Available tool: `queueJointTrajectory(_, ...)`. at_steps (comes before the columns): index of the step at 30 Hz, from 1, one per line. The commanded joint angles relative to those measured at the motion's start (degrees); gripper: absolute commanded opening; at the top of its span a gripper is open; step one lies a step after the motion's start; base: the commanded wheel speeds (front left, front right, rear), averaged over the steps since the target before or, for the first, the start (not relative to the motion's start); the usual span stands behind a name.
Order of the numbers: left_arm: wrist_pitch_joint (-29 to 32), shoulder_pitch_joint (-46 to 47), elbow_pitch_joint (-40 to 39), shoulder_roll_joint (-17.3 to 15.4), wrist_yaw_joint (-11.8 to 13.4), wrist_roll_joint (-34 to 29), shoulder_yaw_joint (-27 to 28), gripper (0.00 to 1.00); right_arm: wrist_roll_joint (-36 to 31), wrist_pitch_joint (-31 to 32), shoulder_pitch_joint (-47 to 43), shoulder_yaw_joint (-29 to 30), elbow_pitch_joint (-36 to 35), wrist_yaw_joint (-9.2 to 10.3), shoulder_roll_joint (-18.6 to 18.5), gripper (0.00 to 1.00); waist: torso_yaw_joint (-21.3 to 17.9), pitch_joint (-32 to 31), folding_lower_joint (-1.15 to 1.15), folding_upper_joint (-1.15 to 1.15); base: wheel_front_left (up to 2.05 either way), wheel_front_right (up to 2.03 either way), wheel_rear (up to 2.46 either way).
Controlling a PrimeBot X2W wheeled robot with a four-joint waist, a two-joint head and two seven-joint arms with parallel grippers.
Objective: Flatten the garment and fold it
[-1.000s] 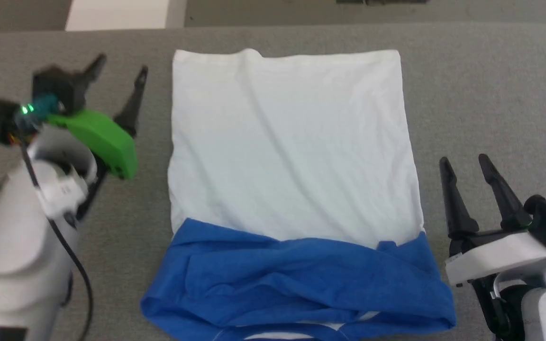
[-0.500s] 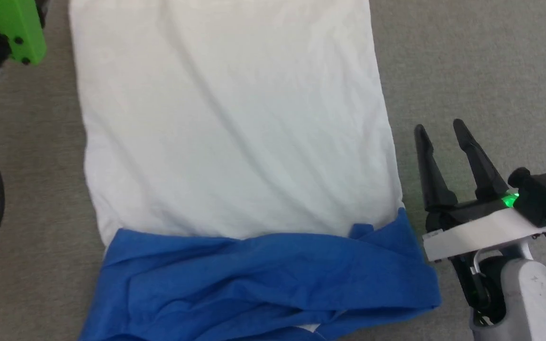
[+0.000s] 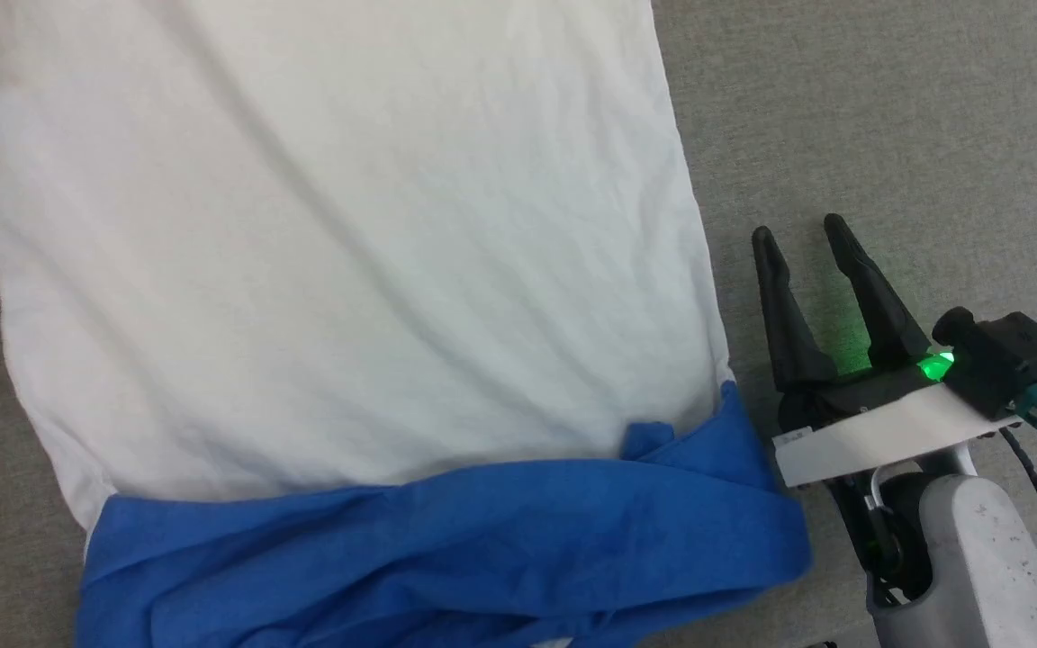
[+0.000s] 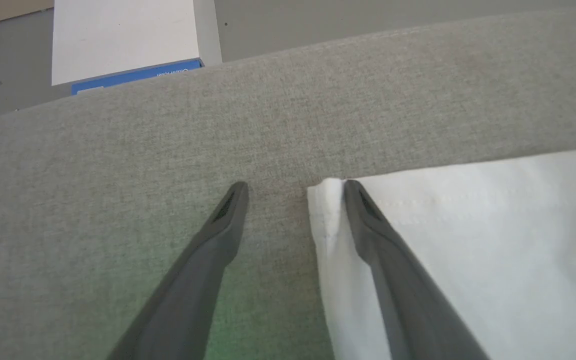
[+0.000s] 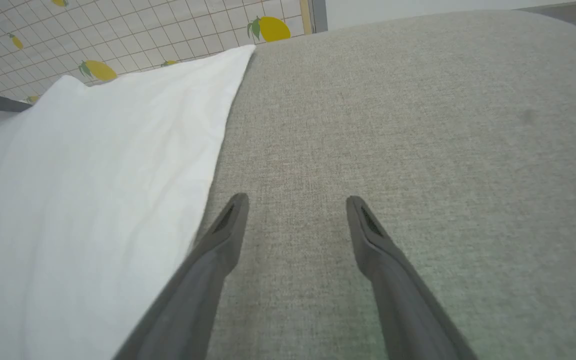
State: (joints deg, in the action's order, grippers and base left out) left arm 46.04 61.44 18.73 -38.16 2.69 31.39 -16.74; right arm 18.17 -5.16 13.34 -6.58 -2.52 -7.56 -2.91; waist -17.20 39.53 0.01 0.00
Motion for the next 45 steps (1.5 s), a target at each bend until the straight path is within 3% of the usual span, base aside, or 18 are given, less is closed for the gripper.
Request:
queueJointTrajectory(1, 1.6, -1.4, 0.5, -0.7, 0.5, -0.2, -0.8, 0.49, 0.3, -0.4, 1.1, -0.3, 0.2, 0.08, 0.0, 1.0, -0.5, 0.7, -0.01, 0.0, 0.0, 0.0, 0.0)
queueJointTrajectory(3, 2.6, -2.0, -0.3, -0.8, 0.8, 0.1, -0.8, 0.0, 0.2, -0.3, 1.4, -0.5, 0.2, 0.08, 0.0, 1.0, -0.3, 0.6, -0.01, 0.0, 0.0, 0.0, 0.0)
queueJointTrajectory(10, 2.0, -2.9, -2.8, -0.1, 0.4, 1.1, -1.1, 0.0, -3.4, 2.2, 5.5, 0.2, -1.5, 0.08, 0.0, 1.0, 1.2, 0.1, -0.01, 0.0, 0.0, 0.0, 0.0)
queueJointTrajectory(17, -2.7, -2.1, -3.3, 1.9, -1.4, 1.4, -1.6, 0.0, -8.1, 10.5, 22.1, 1.0, -0.6, 0.08, 0.0, 1.0, 3.7, -0.4, -0.01, 0.0, 0.0, 0.0, 0.0)
queueJointTrajectory(26, -9.5, 0.6, -2.1, 6.2, -4.4, 0.9, -4.0, 0.0, -5.9, 27.0, 44.1, 6.3, 21.8, 0.08, 0.0, 1.0, 9.1, -0.2, -0.01, 0.0, 0.0, 0.0, 0.0)
queueJointTrajectory(35, -13.8, 3.3, 0.5, 9.4, -6.4, 0.2, -6.3, 0.0, -13.3, 40.2, 54.4, 9.6, 36.8, 0.08, 0.0, 1.0, 12.7, 0.9, -0.01, 0.0, 0.0, 0.0, 0.0)
queueJointTrajectory(36, -14.3, 3.6, 0.8, 9.7, -6.6, 0.2, -6.5, 0.0, -14.8, 42.1, 55.1, 10.0, 37.9, 0.08, 0.0, 0.77, 12.8, 1.0, -0.01, 0.0, 0.0, 0.0, 0.0)
queueJointTrajectory(37, -14.7, 3.8, 1.1, 9.8, -6.7, 0.2, -6.6, 0.0, -15.9, 43.5, 55.6, 10.3, 38.7, 0.08, 0.0, 0.36, 12.9, 1.1, -0.01, 0.0, 0.0, 0.0, 0.0)
queueJointTrajectory(39, -15.5, 4.1, 1.6, 10.0, -7.0, 0.1, -6.8, 0.0, -18.3, 46.5, 56.3, 10.5, 39.8, 0.08, 0.0, 0.07, 13.1, 1.1, -0.01, 0.0, 0.0, 0.0, 0.0)
queueJointTrajectory(40, -16.1, 4.3, 1.9, 10.1, -7.1, 0.1, -6.9, 0.0, -18.8, 47.7, 56.6, 10.5, 40.0, 0.08, 0.0, 0.0, 13.1, 1.2, -0.01, 0.0, 0.0, 0.0, 0.0)
queueJointTrajectory(45, -19.8, 5.4, 2.7, 9.9, -7.6, -1.1, -7.2, 0.0, -20.0, 46.5, 57.6, 10.7, 38.5, 0.08, 0.0, 0.0, 13.0, 1.4, -0.01, 0.0, 0.0, 0.0, 0.0)
